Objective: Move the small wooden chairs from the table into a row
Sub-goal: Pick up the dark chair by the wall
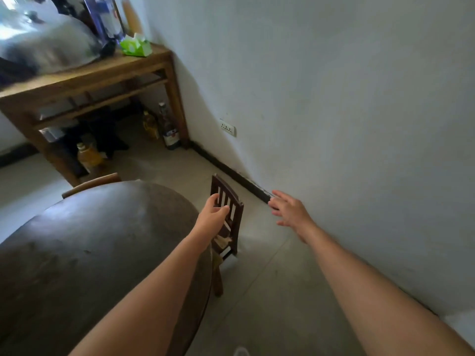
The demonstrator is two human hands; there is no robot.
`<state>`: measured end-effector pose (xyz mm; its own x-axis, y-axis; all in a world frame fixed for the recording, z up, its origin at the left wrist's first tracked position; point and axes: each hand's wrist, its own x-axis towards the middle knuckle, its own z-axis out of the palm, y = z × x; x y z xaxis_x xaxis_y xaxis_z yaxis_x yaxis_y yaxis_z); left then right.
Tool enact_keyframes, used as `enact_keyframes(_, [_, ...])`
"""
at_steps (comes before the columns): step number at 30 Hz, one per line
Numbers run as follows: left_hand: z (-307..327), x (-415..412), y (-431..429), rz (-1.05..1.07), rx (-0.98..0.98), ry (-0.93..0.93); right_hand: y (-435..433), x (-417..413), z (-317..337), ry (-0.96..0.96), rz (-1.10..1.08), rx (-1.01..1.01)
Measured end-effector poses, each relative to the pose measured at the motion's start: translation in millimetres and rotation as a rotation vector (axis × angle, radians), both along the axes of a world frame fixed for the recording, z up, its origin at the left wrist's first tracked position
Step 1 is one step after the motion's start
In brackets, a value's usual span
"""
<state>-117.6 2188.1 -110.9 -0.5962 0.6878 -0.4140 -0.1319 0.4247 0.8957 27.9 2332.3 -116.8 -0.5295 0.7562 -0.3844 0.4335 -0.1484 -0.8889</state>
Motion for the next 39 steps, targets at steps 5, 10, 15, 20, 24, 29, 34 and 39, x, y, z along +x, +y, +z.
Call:
enact_keyframes(5, [-26,-42,72,0.085,-0.059,-0.022,77,-67,-11,-0.037,0.113,0.035])
enact_keyframes(10, [-74,-93,137,0.199,-0.091,-0.071,148,-147,-41,-0.077,0.268,0.085])
enact_keyframes(15, [-137,-136,201,0.29,-0.131,-0.15,205,-218,-89,-0.14,0.381,0.062])
enact_keyframes(20, [-196,-149,237,0.392,-0.216,-0.235,229,-271,-151,-0.181,0.567,-0.027])
enact_keyframes(24, [-233,-151,255,0.469,-0.257,-0.24,243,-296,-201,-0.22,0.65,-0.032])
enact_keyframes(29, [-270,-143,268,0.536,-0.345,-0.176,247,-314,-255,-0.314,0.773,-0.014])
enact_keyframes(34, [-304,-140,277,0.523,-0.465,-0.149,244,-330,-288,-0.315,0.929,-0.048])
enact_keyframes(39, [-321,-138,293,0.269,-0.709,0.036,220,-342,-310,-0.35,1.017,0.143])
